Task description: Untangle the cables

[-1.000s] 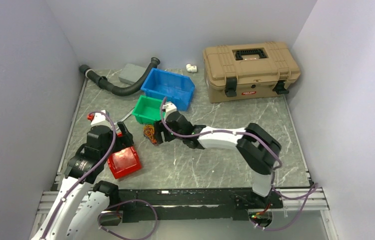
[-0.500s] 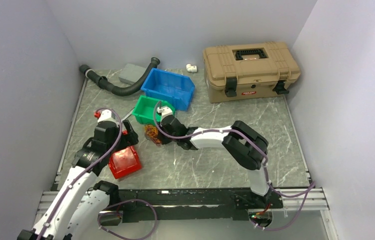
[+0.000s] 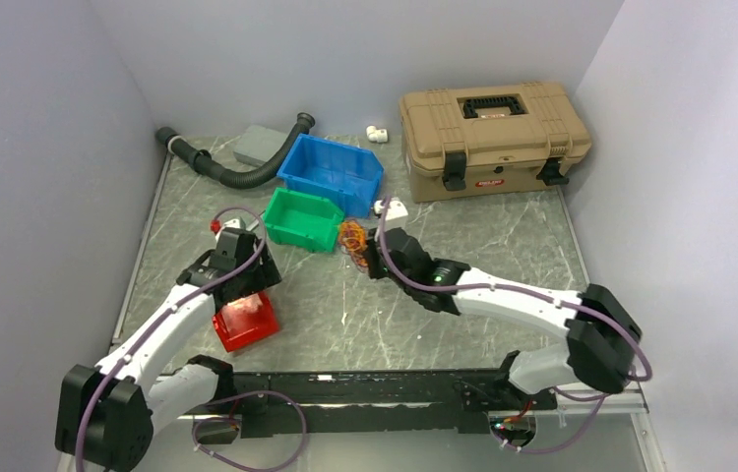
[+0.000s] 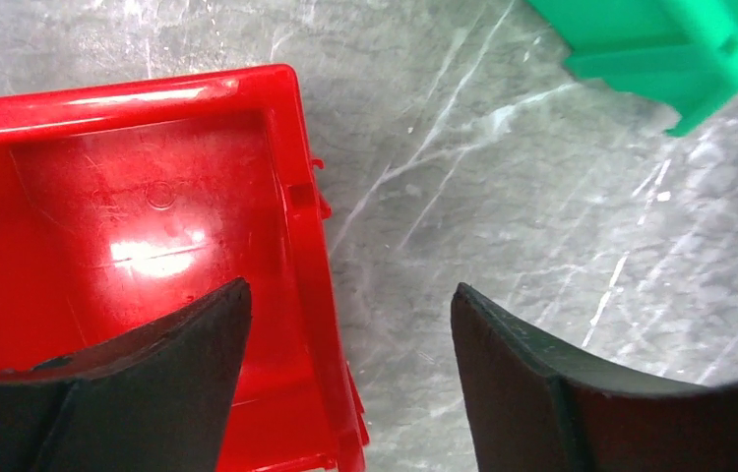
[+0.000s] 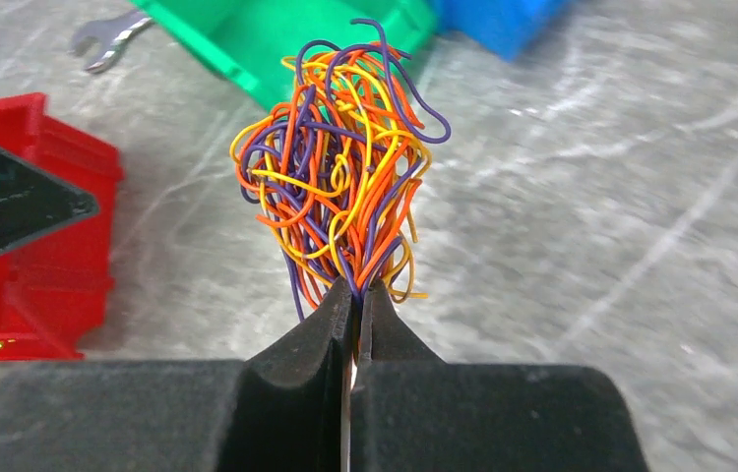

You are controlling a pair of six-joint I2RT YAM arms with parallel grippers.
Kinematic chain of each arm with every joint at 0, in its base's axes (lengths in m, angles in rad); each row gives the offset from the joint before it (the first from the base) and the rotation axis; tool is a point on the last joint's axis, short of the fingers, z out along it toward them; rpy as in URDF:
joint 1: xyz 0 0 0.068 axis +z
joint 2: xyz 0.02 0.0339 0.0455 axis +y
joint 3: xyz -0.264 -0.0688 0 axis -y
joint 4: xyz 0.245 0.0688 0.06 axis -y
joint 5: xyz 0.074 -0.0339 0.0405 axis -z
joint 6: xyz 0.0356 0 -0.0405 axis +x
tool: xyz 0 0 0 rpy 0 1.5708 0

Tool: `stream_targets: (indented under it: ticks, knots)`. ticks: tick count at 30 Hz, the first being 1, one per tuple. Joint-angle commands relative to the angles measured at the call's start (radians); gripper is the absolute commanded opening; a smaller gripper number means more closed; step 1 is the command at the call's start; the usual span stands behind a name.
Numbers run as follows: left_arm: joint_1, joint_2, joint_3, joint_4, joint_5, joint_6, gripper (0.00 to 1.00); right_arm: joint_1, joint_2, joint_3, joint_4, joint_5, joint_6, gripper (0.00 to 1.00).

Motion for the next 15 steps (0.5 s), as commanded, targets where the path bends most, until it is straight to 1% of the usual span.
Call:
stream_targets:
  ticks: [1, 4, 6, 8, 9, 12, 15]
  knots:
    - [-0.015, 0.044, -0.029, 0.076, 0.007, -0.059, 0.71, -0.022, -0.153, -0.072, -0.1, 0.144, 0.027, 0.0]
    - [-0.049, 0.061, -0.042, 0.075, 0.007, -0.102, 0.46, -0.038, -0.27, -0.107, -0.137, 0.196, 0.025, 0.0]
    - [-0.106, 0.057, -0.04, 0.064, 0.006, -0.129, 0.29, -0.057, -0.332, -0.125, -0.16, 0.221, 0.019, 0.0]
    - [-0.187, 0.048, -0.029, 0.062, -0.002, -0.17, 0.21, -0.078, -0.39, -0.138, -0.187, 0.235, 0.014, 0.0]
    - [-0.231, 0.047, -0.021, 0.064, -0.007, -0.193, 0.17, -0.092, -0.419, -0.142, -0.202, 0.238, 0.008, 0.0]
    - [-0.384, 0.084, 0.032, 0.072, -0.029, -0.259, 0.14, -0.144, -0.499, -0.141, -0.255, 0.242, -0.003, 0.0]
    - [-0.525, 0.18, 0.131, 0.077, -0.054, -0.308, 0.12, -0.204, -0.572, -0.12, -0.332, 0.25, -0.02, 0.0]
